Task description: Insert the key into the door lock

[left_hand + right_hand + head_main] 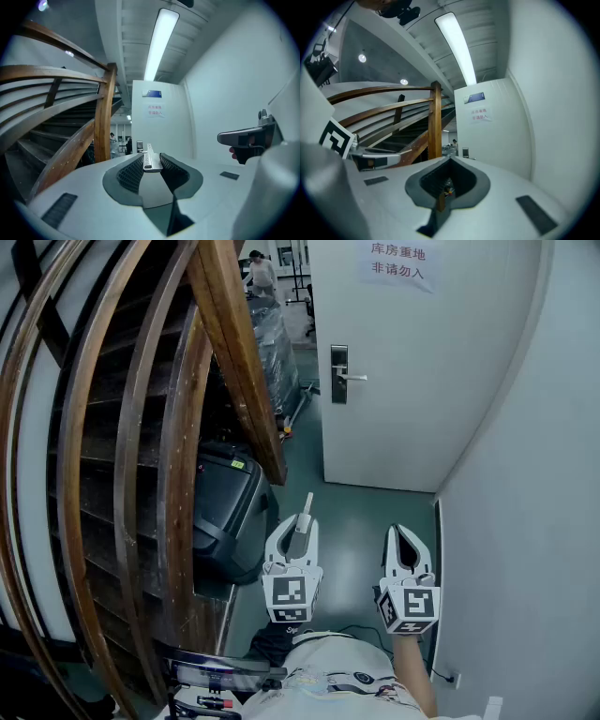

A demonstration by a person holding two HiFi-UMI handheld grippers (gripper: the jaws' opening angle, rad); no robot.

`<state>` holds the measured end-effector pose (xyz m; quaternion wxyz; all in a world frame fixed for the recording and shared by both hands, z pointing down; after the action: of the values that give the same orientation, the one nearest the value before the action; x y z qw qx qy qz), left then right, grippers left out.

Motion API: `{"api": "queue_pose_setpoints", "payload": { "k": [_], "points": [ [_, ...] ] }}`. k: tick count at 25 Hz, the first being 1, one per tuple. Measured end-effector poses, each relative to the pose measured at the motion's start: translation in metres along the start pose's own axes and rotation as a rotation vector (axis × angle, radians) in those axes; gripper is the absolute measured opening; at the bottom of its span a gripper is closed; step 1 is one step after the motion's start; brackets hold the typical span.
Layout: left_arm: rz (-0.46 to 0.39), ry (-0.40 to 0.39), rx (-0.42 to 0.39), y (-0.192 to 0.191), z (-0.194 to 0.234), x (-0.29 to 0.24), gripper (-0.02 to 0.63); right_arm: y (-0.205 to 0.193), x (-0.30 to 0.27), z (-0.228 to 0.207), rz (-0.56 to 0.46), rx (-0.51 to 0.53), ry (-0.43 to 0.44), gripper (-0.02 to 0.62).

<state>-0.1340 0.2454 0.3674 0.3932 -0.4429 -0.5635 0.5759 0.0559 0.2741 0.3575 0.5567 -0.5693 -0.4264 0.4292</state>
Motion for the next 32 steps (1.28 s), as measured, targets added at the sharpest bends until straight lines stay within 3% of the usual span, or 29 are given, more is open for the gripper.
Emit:
{"api": "queue_pose_setpoints", "payload": {
  "k": [23,32],
  "points": [
    [0.016,-0.007,0.006,-0.010,-0.026,0.001,0.117,-0.012,0.015,-0.015,0.008,-0.036,0.023,0.006],
    [0.029,0.039,0.033,-0.013,-0.049,0.006,0.117,-0.019,0.034,-0.033,0.048,-0.060,0.061,0.006]
  ]
}}
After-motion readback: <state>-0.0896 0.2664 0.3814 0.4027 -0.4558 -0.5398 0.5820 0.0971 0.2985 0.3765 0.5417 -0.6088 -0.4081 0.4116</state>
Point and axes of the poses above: the fingertips, and each gripper's own axes: x backward along the fingers, z to its left, y out of its top, the point moved 3 cm from there along x, backward along the fingers, and after that the axes turned 2 degrees about x, right-handed, at the moved point
